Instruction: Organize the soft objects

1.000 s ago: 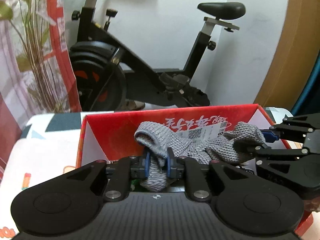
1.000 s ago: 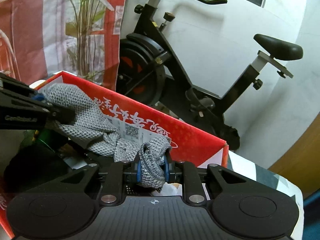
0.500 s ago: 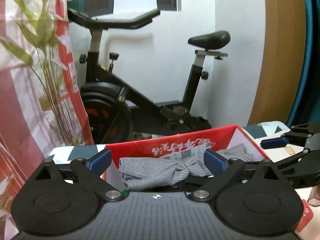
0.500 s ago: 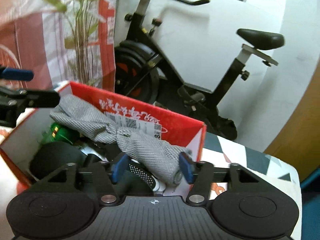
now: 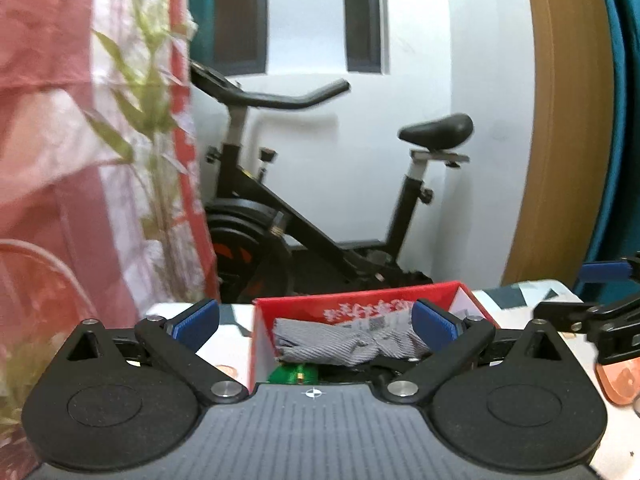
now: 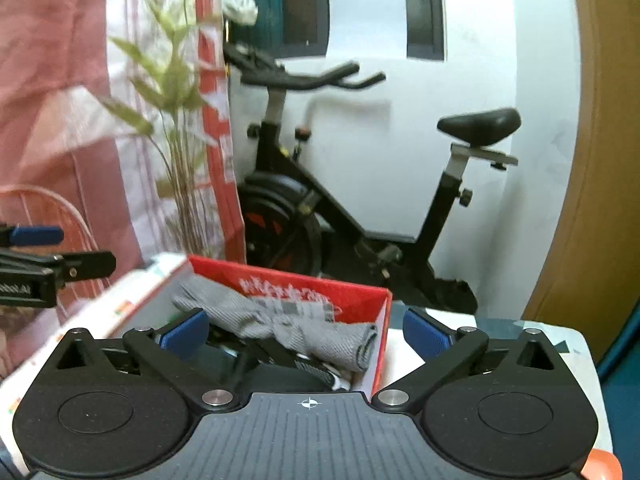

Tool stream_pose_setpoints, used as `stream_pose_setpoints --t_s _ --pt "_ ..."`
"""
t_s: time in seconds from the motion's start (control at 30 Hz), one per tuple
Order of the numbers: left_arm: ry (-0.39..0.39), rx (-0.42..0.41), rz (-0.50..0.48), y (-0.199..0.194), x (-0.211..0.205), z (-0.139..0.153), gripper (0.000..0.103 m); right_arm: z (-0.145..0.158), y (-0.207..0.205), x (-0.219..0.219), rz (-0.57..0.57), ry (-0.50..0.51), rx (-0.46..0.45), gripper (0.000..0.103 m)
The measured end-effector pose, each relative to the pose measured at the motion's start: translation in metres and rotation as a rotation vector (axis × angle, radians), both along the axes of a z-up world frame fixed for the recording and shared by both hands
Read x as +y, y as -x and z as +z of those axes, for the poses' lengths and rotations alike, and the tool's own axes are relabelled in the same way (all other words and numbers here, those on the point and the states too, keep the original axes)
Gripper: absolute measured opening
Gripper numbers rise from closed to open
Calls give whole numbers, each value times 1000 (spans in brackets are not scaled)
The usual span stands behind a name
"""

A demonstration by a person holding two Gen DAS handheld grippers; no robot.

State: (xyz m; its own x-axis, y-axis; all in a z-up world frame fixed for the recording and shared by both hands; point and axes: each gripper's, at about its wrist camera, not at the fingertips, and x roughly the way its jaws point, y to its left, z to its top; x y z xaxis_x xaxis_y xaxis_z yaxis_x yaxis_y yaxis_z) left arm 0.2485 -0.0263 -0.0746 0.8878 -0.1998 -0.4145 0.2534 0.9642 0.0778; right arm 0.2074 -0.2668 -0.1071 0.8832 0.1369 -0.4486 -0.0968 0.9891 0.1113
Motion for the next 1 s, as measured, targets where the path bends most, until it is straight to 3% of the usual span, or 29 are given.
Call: stream_pose_setpoints --t_s 0.23,0.77,1.0 --pt "-37 -113 80 44 3 28 103 25 39 7 -54 -15 -47 103" --pt "47 -128 54 130 22 62 103 72 150 31 -138 -26 -155 103" --pt "8 -208 30 173 21 81 103 91 191 41 -156 -14 -199 103"
